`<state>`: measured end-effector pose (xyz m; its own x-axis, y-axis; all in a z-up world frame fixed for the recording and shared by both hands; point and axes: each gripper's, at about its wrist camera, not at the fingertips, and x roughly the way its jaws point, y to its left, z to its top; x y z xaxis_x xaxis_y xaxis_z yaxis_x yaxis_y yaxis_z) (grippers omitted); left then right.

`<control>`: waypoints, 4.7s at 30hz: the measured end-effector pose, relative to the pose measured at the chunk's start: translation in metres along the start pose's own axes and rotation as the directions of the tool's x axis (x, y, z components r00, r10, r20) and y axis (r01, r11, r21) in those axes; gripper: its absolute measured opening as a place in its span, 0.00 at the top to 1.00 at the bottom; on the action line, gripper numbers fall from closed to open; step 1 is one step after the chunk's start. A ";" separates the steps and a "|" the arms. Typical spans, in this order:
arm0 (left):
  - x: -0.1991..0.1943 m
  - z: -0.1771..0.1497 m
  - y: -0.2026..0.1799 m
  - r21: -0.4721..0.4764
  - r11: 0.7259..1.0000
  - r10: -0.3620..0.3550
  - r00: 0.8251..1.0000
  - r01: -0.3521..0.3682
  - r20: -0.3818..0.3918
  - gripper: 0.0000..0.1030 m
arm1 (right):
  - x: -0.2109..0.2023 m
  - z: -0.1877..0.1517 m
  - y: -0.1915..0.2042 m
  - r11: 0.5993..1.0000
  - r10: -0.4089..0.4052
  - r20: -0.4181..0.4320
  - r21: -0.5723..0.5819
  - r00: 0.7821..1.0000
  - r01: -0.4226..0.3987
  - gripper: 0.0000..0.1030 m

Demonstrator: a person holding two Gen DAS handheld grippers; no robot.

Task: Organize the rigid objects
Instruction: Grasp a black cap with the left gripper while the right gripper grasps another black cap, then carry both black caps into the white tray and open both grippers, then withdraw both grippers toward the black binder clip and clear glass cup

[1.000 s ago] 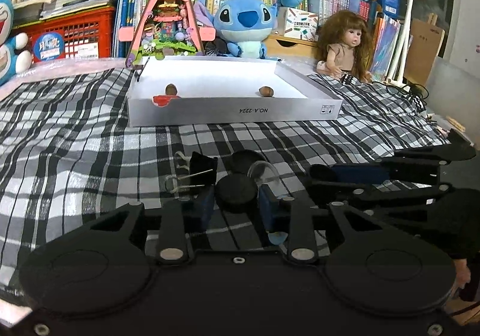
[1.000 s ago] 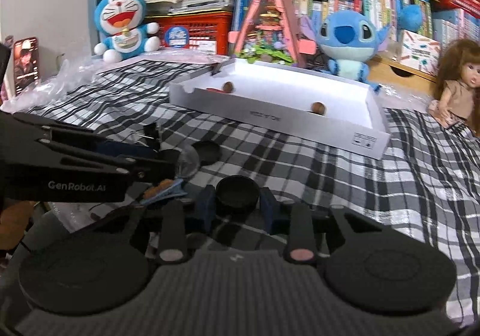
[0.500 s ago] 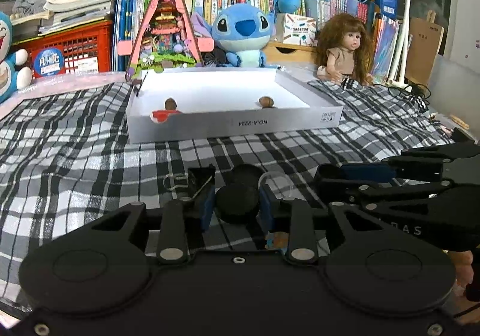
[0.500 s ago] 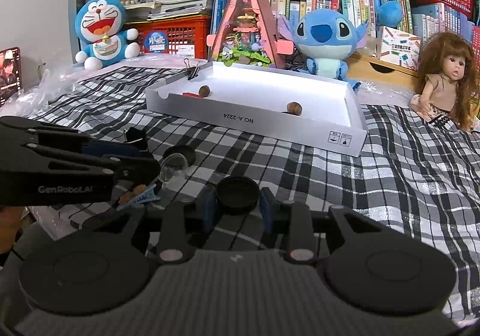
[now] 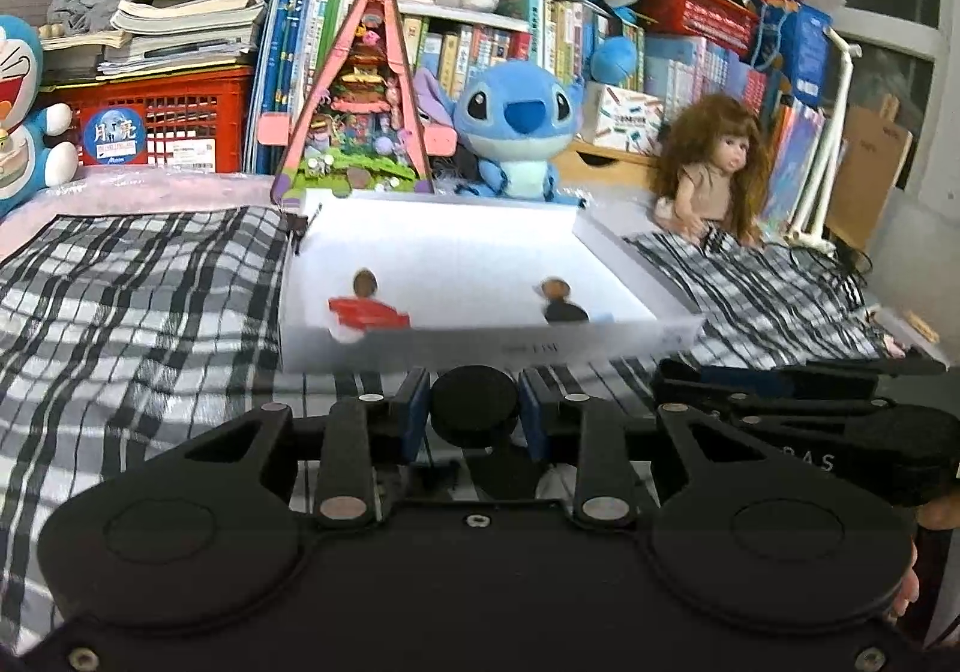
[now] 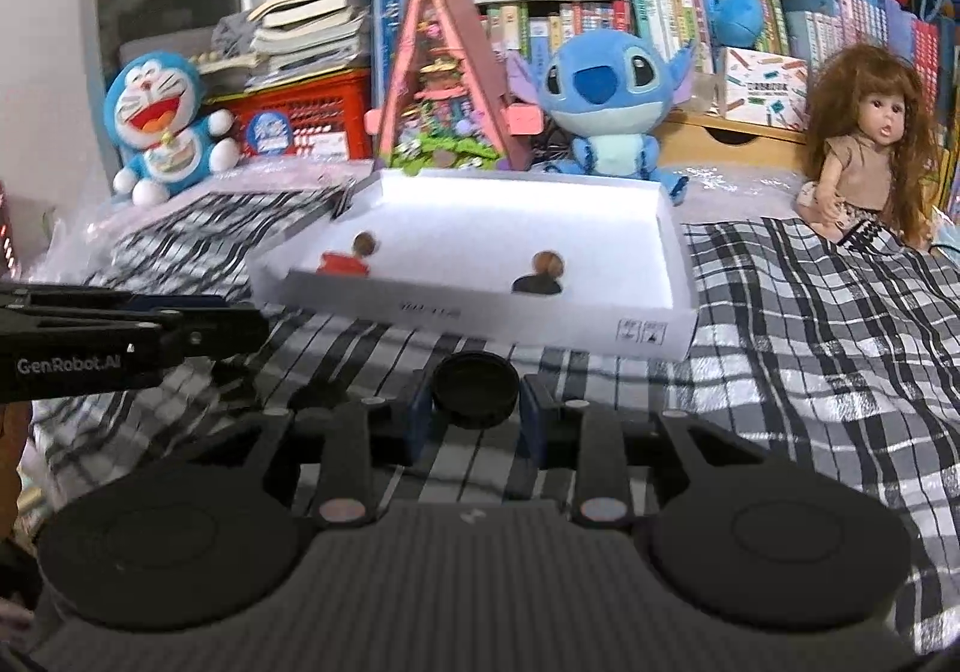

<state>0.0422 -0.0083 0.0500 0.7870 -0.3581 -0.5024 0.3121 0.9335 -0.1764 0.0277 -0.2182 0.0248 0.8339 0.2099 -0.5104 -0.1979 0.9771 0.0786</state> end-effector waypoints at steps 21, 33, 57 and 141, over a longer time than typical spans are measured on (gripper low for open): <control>0.055 0.045 0.015 -0.052 0.992 0.115 0.993 -0.117 -0.036 0.71 | 0.040 0.045 -0.033 0.991 -0.029 -0.049 0.131 0.998 0.035 0.63; 0.116 0.091 0.022 -0.072 0.985 0.145 0.983 -0.154 -0.116 0.71 | 0.083 0.085 -0.049 0.981 -0.030 -0.110 0.185 0.994 0.050 0.63; 0.205 0.096 0.049 -0.074 0.956 0.259 0.938 -0.283 -0.230 0.71 | 0.180 0.107 -0.050 0.976 -0.074 -0.251 0.178 0.965 0.122 0.63; 0.007 -0.033 0.022 0.002 0.997 0.078 0.988 -0.079 -0.133 0.54 | 0.002 -0.022 0.021 0.979 0.096 -0.005 -0.178 0.995 -0.096 0.00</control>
<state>0.0373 0.0100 0.0146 0.7312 -0.2783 -0.6228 0.2505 0.9587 -0.1343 0.0141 -0.1976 0.0067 0.8085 0.3030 -0.5045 -0.3652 0.9306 -0.0264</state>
